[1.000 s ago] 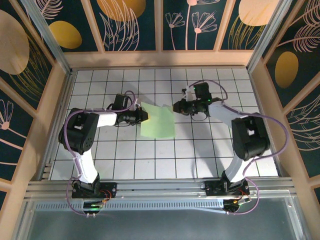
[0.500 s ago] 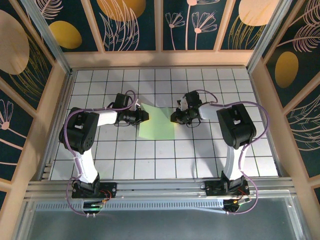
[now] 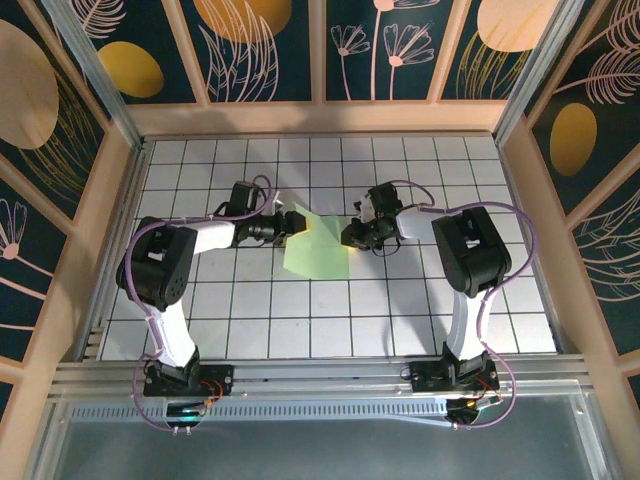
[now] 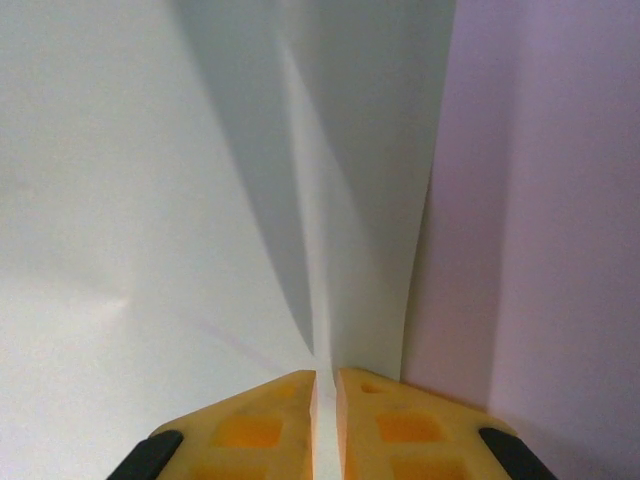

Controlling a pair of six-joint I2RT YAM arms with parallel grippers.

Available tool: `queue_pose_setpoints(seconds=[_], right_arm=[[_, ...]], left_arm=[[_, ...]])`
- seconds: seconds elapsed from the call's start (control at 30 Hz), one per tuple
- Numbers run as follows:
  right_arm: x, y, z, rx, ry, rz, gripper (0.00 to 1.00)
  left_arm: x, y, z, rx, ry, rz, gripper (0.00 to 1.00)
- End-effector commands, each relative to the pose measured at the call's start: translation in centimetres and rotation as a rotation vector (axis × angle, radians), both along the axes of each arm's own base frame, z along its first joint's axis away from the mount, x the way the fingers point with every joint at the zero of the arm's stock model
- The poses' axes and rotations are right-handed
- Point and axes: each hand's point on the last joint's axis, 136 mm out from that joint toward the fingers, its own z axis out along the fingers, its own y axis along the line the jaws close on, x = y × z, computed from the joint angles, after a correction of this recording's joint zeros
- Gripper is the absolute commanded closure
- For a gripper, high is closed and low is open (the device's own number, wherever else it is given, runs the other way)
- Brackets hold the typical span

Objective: Fold a paper plane with a square sheet of paper (fold left side to right side)

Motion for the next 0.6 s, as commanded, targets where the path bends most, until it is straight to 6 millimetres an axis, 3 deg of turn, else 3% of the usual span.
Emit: queue_pose_setpoints(seconds=[0.0,0.3,0.57], right_arm=[[-0.8,-1.4,-3.5,-0.112,0.034,-0.002,0.84],[-0.6,-0.6,-2.6,-0.048,0.011,0.001,0.84],[-0.1,-0.1,0.2,0.064,-0.033,-0.020,0.84]], left_arm=[[0.5,-2.0,3.0,-0.093,-0.050,-0.039,0.39],[0.9,-4.8,3.0,-0.116,-0.056,-0.076,0.34],[1.0,-5.2,1.0,-0.070,-0.037,-0.079,0.38]])
